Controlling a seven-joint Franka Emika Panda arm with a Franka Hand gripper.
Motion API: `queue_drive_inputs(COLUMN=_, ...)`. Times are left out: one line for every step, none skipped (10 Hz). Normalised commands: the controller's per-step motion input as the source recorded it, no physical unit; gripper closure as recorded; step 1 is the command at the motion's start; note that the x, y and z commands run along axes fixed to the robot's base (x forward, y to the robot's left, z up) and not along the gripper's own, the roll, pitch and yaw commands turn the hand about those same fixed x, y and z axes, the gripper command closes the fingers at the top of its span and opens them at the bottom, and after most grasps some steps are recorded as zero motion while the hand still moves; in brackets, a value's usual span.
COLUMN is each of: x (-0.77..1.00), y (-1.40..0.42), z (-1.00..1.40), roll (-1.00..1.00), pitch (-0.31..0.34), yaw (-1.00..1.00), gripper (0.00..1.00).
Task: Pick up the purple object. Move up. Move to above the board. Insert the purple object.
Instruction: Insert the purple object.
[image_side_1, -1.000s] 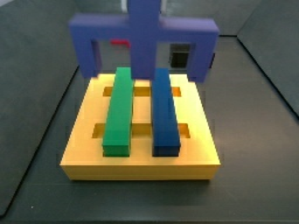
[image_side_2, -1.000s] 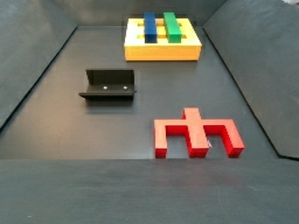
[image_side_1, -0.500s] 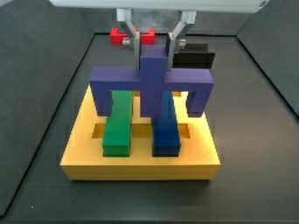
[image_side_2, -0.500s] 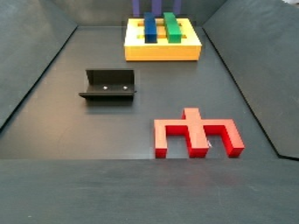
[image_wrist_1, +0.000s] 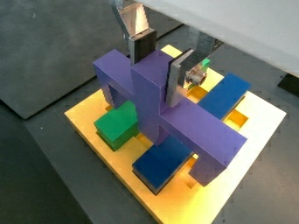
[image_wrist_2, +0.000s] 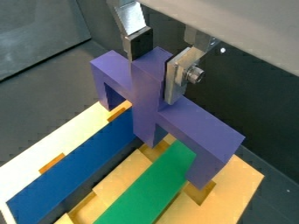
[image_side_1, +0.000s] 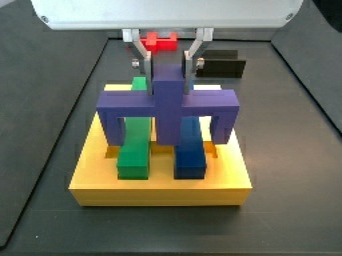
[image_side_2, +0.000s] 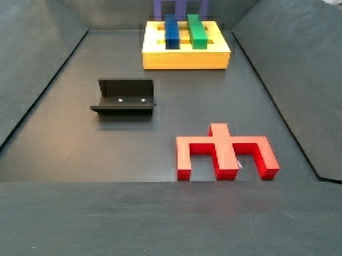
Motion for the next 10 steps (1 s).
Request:
queue_drive_inputs(x=-0.2, y=0.0, z=0.0, roll=-0.05, pitch=-0.117, yaw=0.0, gripper=1.0)
queue_drive_inputs(x=0.0, y=-0.01, z=0.18, roll=0.0, pitch=0.0, yaw=0.0, gripper=1.0)
queue_drive_inputs(x=0.02, y=0.0, z=0.18, roll=0.0, pitch=0.0, yaw=0.02, gripper=1.0)
queue_drive_inputs(x=0.07, y=0.0, z=0.17, roll=-0.02, pitch=0.0, yaw=0.07, gripper=1.0)
queue_drive_inputs(x=0.0, y=0.0, z=0.01, roll=-0.01, pitch=0.0, yaw=0.0, gripper=1.0)
queue_drive_inputs(x=-0.18, y=0.0, z=0.14, roll=0.0, pitch=-0.007, yaw=0.0, gripper=1.0)
queue_drive_inputs(x=-0.17, y=0.0, z=0.05, roll=0.0, pitch=-0.016, yaw=0.0, gripper=1.0)
queue_drive_inputs(x=-0.19, y=0.0, z=0.0, roll=0.0, pitch=-0.02, yaw=0.0, gripper=1.0)
queue_drive_inputs(x=-0.09, y=0.0, z=0.0, roll=0.0, pitch=-0.019, yaw=0.0, gripper=1.0)
queue_drive_inputs(x=-0.1, y=0.0, z=0.0, roll=0.0, pitch=-0.027, yaw=0.01, gripper=1.0)
